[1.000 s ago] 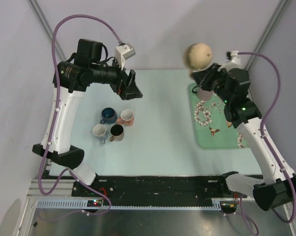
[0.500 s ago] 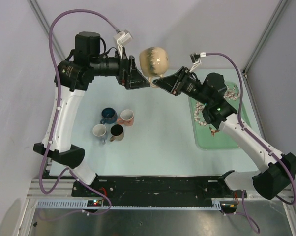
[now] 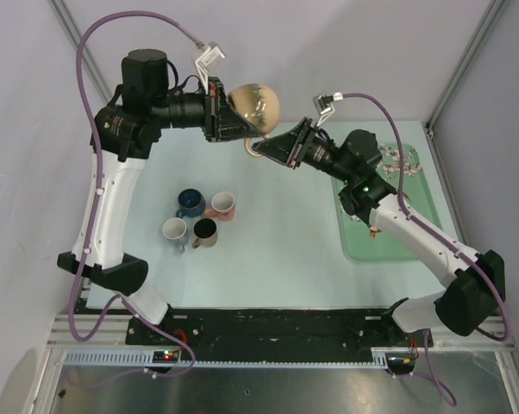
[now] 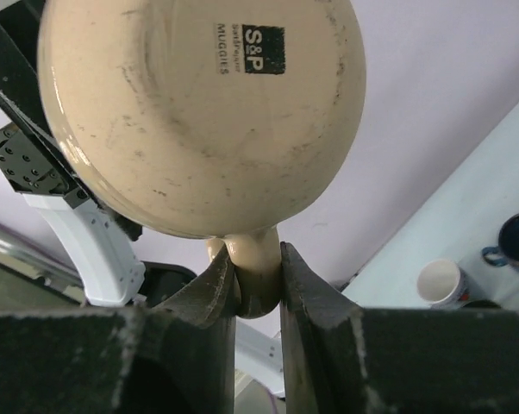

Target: Turn the mug right side up

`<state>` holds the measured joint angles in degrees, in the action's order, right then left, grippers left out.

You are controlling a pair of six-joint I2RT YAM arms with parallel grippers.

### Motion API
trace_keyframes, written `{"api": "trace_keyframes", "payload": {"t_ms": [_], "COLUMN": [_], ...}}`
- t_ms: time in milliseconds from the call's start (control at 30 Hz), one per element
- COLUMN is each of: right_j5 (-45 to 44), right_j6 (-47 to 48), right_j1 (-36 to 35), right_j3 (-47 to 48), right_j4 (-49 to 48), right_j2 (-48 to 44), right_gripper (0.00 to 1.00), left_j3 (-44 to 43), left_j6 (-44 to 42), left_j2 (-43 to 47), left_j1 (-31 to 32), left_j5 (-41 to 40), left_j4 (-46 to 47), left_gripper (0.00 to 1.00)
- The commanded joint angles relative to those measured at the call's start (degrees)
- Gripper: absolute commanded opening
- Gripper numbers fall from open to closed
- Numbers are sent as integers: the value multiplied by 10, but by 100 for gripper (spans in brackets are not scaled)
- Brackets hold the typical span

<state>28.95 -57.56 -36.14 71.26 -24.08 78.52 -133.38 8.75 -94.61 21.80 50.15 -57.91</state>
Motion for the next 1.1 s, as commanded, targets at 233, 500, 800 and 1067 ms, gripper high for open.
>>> {"api": "trace_keyframes", "payload": {"t_ms": [233, 500, 800, 1067], "right_j5": [-50, -349, -458, -500], "right_j6": [101, 201, 261, 290], "right_j1": [5, 67, 156, 194], "right_j3": [22, 10, -27, -24], "right_j4": [163, 512, 575, 501], "right_j2": [-16, -70, -56, 39], "right_gripper": [60, 94, 95, 93], "left_j3": [196, 356, 495, 602], "left_j6": [-88, -284, -396, -439], "left_j2": [39, 20, -10, -31], "left_j1": [7, 97, 205, 231], "left_j5": [-219, -441, -405, -479], "left_j4": [42, -14, -81, -5], "left_gripper": [0, 0, 0, 0]}}
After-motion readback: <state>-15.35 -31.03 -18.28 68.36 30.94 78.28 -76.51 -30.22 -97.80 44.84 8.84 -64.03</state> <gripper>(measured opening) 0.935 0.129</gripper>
